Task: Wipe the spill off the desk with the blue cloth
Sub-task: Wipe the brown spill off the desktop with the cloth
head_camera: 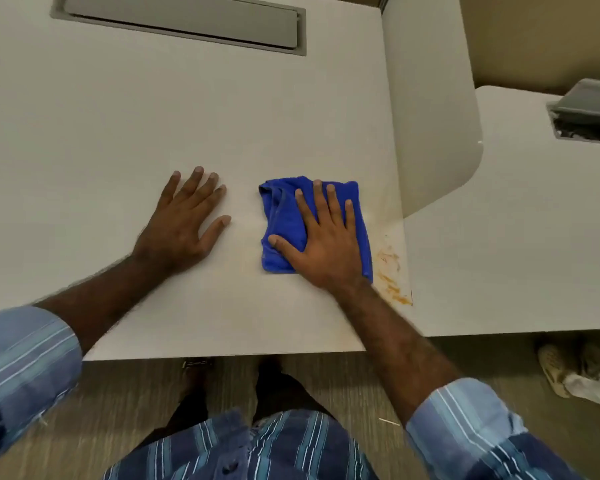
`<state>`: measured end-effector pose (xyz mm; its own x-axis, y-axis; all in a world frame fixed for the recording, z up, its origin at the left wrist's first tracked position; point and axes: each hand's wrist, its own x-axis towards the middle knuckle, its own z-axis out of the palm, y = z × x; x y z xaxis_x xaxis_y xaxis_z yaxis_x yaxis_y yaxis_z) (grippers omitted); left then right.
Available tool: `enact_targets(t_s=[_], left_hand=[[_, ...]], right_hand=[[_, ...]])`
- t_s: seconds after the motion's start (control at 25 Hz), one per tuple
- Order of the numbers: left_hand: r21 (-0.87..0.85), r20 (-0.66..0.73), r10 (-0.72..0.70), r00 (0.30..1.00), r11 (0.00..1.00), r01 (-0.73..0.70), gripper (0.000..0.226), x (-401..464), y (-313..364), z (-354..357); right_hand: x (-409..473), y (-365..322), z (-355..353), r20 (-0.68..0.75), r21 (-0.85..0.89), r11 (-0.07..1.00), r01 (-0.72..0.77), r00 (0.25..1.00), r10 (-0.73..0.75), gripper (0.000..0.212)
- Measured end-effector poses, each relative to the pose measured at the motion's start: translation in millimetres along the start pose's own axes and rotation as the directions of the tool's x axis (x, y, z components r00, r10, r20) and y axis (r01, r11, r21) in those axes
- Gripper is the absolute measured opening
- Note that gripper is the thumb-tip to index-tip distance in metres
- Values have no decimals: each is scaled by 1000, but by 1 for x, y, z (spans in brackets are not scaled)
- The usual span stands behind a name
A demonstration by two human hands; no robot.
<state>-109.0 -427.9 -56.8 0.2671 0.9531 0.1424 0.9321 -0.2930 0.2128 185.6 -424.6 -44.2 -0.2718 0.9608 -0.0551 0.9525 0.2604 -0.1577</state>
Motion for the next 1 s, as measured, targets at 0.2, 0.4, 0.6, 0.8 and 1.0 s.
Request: enact_targets(t_s=[0.2, 0.4, 0.6, 0.8, 1.0], left_hand=[[-16, -1, -33, 999, 999, 33, 68, -1, 1, 0], [-20, 56, -81, 995, 996, 82, 73, -1, 2, -1], [-37, 75, -83, 994, 996, 86, 74, -1, 5, -4], [-1, 94, -60, 994, 998, 61, 75, 0, 11, -12], [-25, 16, -117, 993, 993, 118, 68, -13, 20, -8]], right_hand=[[119, 49, -26, 72, 23, 991, 131, 989, -132, 95], [133, 60, -30, 54, 47, 999, -18, 998, 15, 98], [14, 36, -17, -5, 43, 967, -250, 968, 250, 97], [-92, -8, -3, 119, 40, 987, -154, 982, 149, 97], [-78, 19, -13, 74, 136, 985, -102, 993, 93, 77]])
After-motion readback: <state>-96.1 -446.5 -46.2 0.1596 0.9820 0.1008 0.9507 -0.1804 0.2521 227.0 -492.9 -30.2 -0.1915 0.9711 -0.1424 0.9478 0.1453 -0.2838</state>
